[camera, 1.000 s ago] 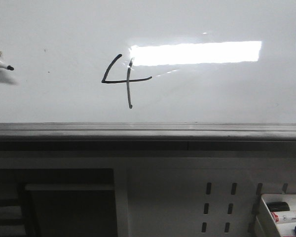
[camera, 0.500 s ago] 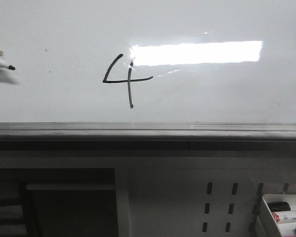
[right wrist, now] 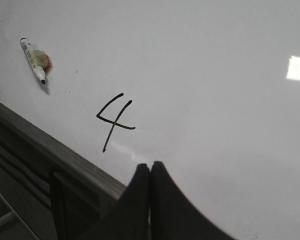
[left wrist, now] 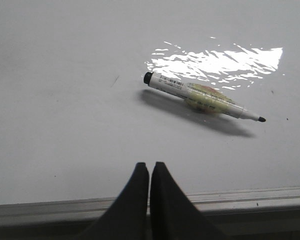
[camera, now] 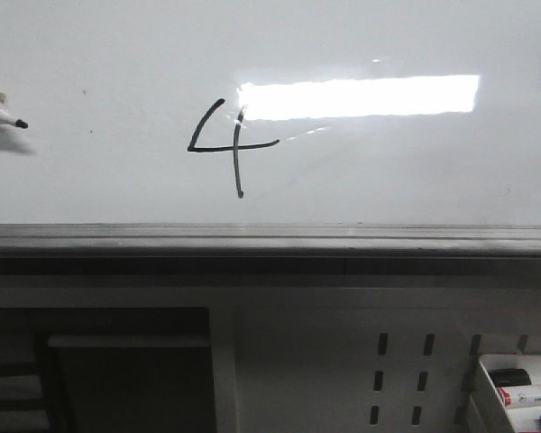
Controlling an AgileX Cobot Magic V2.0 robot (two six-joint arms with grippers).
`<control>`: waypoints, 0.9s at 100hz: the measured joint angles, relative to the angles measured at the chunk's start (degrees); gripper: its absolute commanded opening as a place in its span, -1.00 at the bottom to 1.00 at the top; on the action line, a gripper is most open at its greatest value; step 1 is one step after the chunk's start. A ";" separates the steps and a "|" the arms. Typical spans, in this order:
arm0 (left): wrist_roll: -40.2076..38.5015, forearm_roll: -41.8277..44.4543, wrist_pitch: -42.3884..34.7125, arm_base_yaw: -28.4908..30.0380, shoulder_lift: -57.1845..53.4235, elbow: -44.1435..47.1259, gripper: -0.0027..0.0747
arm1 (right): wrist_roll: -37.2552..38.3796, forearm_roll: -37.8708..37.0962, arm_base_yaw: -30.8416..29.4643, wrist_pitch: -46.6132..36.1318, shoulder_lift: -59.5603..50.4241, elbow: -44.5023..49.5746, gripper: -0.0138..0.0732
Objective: Write number 4 on whiteboard
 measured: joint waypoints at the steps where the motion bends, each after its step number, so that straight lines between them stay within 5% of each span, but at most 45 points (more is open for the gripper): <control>1: 0.00 0.00 0.00 0.00 0.00 0.00 -0.98 | 0.00 0.00 0.00 0.00 -0.01 0.12 -0.83; 19: 0.00 0.12 0.00 0.00 0.00 0.00 -0.98 | 0.00 0.00 -3.96 -0.12 -7.29 4.09 -0.83; 50: 0.00 0.12 0.00 0.00 0.00 0.00 -0.98 | 1.51 0.13 -23.13 4.83 -33.50 9.93 -0.83; 90: 0.00 0.12 0.13 0.00 0.00 0.00 -0.98 | 1.55 1.76 -24.57 17.09 -38.03 9.93 -0.83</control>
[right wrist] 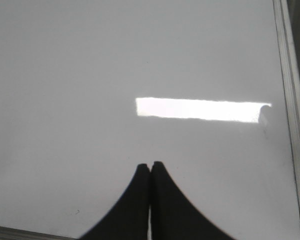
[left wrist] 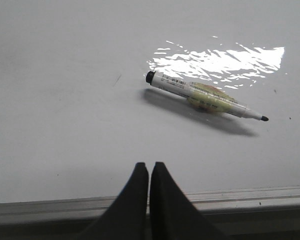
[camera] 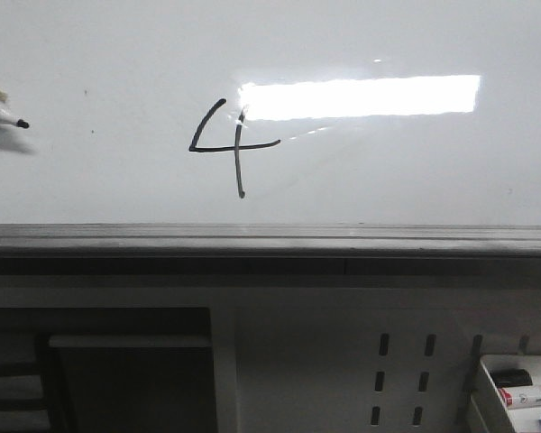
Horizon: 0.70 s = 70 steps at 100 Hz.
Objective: Write number 4 on whiteboard
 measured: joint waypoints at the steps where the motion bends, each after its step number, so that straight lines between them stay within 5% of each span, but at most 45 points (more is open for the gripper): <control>1: 0.00 0.00 0.00 0.00 0.00 0.00 -0.98 | -0.65 0.89 0.00 0.13 0.00 0.00 -0.83; 15: 0.00 0.00 0.00 0.00 0.00 0.00 -0.98 | -14.33 14.51 0.00 4.14 -0.22 0.00 -0.83; 26: 0.00 0.00 0.00 0.00 0.00 0.00 -0.98 | -20.36 18.22 0.00 4.48 -0.22 0.00 -0.83; 70: -0.04 0.00 0.00 0.00 0.00 0.00 -0.98 | -18.75 19.26 0.00 3.51 -0.22 0.00 -0.83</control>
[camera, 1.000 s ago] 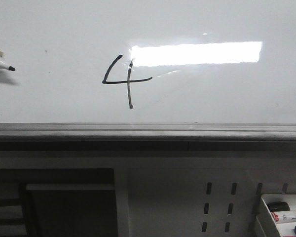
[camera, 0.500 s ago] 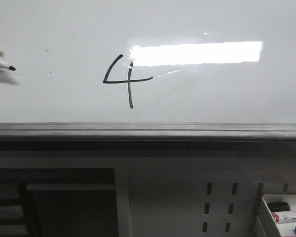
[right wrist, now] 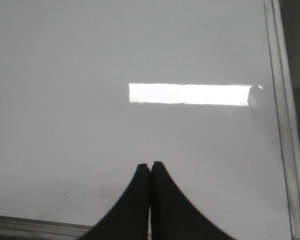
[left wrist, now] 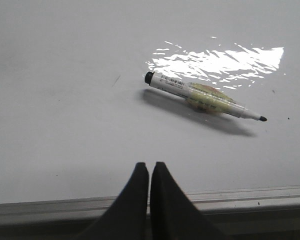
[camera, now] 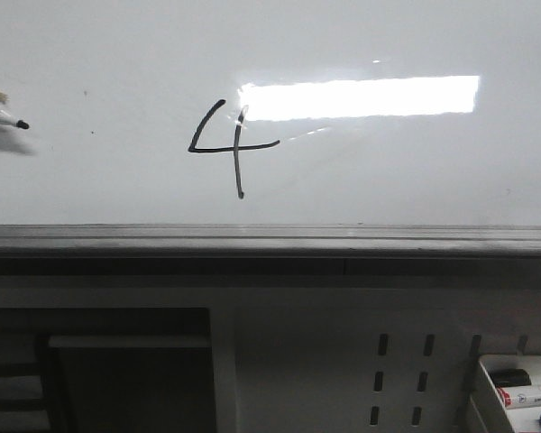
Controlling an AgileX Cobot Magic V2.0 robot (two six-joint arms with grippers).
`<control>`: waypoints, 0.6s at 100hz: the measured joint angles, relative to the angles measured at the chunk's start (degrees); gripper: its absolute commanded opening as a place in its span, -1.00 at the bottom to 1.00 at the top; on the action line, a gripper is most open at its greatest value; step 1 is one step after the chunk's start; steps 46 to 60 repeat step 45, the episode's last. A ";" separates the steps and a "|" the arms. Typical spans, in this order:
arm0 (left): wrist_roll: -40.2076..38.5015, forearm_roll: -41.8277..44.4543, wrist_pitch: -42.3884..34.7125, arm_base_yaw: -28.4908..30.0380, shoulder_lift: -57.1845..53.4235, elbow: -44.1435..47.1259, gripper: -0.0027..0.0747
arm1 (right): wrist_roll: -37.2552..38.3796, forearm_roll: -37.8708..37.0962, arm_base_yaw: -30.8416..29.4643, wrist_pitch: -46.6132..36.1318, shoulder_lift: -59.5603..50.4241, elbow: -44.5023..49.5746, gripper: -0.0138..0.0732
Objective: Write number 4 on whiteboard
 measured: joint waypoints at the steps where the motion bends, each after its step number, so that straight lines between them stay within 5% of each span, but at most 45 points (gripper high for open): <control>1: 0.00 0.00 0.00 0.00 0.00 0.00 -0.98 | 0.08 0.00 0.00 0.00 0.00 0.00 -0.83; 60: 0.00 0.00 0.00 0.00 0.00 0.00 -0.98 | 0.59 0.00 0.00 0.00 0.00 0.00 -0.83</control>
